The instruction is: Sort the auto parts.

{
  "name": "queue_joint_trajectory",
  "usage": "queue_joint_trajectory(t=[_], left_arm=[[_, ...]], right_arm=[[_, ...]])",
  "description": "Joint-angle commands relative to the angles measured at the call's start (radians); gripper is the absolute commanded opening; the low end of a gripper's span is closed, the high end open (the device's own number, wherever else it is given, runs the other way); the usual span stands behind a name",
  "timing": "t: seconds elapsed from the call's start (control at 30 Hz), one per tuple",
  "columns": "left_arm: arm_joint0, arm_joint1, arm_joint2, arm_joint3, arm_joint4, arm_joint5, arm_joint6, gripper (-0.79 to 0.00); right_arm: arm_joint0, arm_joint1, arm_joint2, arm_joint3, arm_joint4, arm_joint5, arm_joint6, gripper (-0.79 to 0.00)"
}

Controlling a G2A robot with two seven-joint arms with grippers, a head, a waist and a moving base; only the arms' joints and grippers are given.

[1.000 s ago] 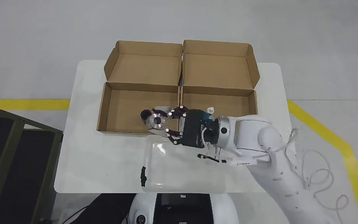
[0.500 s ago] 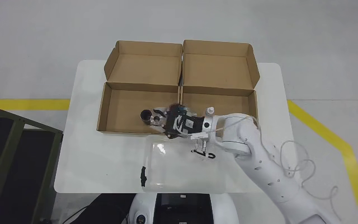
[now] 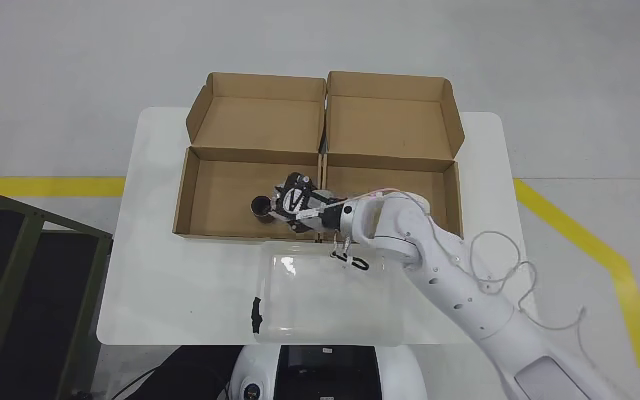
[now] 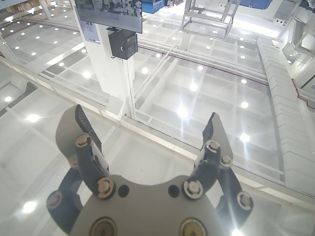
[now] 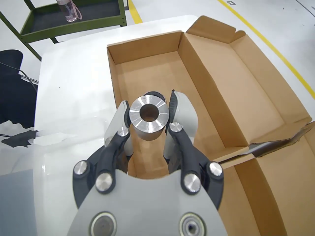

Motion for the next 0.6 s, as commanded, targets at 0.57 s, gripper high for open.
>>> queue_joint_trajectory(t=[0.57], left_arm=[[0.000,0.000,0.000,0.000,0.000,0.000,0.000,0.000]], right_arm=[[0.103,-0.070,-0.105,0.227,0.012,0.074,0.080,-0.785]])
